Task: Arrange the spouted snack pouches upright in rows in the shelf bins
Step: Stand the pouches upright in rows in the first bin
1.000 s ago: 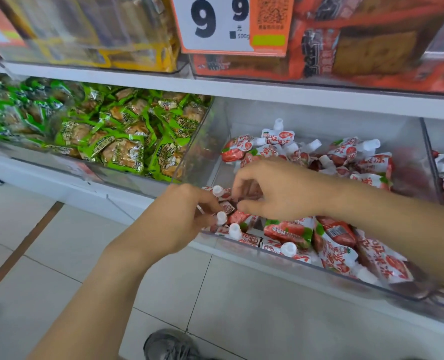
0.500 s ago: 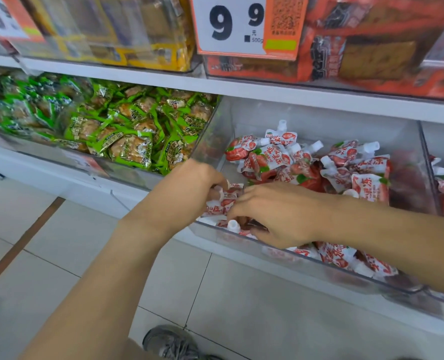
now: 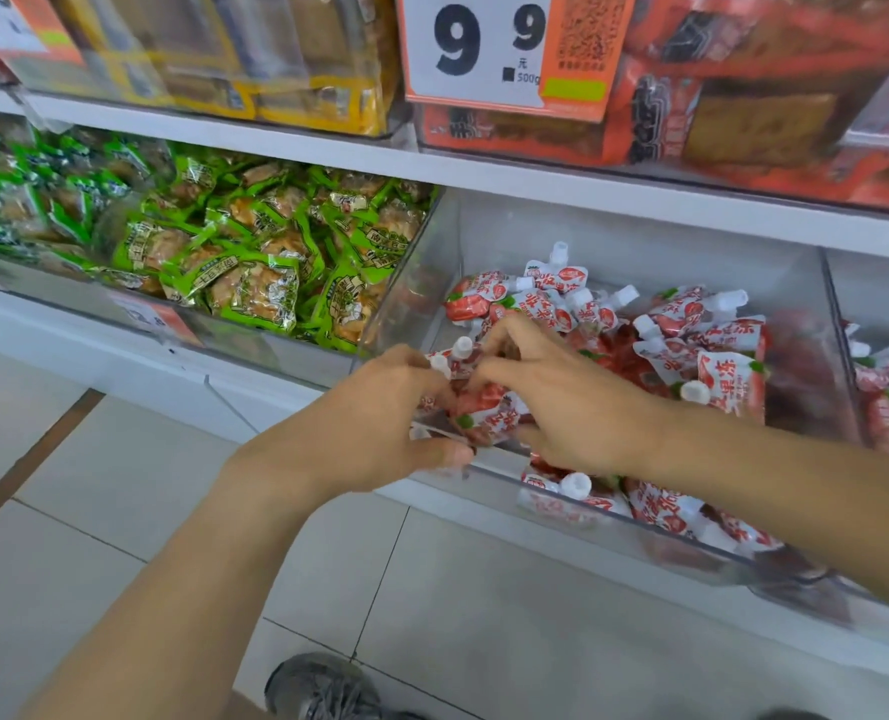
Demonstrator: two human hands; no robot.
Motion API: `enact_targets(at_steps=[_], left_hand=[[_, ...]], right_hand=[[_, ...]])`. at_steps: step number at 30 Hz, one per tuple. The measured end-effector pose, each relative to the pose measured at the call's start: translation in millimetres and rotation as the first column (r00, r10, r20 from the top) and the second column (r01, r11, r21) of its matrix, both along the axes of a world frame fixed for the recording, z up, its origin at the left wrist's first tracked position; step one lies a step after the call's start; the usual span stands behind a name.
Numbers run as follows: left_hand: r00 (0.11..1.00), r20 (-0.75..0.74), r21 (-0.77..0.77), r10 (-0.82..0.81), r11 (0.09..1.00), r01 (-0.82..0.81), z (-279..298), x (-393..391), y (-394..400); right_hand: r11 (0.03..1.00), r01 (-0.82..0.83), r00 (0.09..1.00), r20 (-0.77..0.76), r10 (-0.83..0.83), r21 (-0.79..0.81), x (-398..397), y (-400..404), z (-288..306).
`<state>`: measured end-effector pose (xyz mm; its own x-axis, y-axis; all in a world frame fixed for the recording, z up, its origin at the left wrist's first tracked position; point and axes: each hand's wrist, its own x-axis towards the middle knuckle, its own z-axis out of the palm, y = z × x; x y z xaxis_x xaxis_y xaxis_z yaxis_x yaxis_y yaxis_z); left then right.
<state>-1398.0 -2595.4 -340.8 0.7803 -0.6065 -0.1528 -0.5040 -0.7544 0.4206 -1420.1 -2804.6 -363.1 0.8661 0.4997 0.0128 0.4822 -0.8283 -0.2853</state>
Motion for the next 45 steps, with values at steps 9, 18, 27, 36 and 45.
enact_targets(at_steps=[9, 18, 27, 36, 45], left_hand=[[0.989, 0.026, 0.091, 0.146, 0.985, -0.148, 5, -4, -1], [0.968, 0.054, -0.084, 0.243, 0.967, -0.238, 5, -1, 5], [0.983, 0.154, -0.029, 0.094, 0.995, -0.091, -4, -11, 5], [0.957, 0.209, -0.089, 0.2, 0.979, -0.185, -9, -12, 5], [0.987, 0.14, -0.155, 0.073, 0.987, -0.051, -32, 11, -25]], right_hand=[[0.998, 0.012, 0.998, 0.065, -0.016, 0.069, 22, 20, 4], [0.848, 0.232, 0.965, -0.224, -0.138, 0.476, 22, 53, -16], [0.976, 0.196, 0.912, -0.383, -0.148, 0.09, 73, 1, 8], [0.993, 0.059, 0.938, -0.347, -0.02, 0.104, 90, 20, -21], [0.981, 0.111, 0.921, -0.387, -0.043, 0.156, 80, -19, 10]])
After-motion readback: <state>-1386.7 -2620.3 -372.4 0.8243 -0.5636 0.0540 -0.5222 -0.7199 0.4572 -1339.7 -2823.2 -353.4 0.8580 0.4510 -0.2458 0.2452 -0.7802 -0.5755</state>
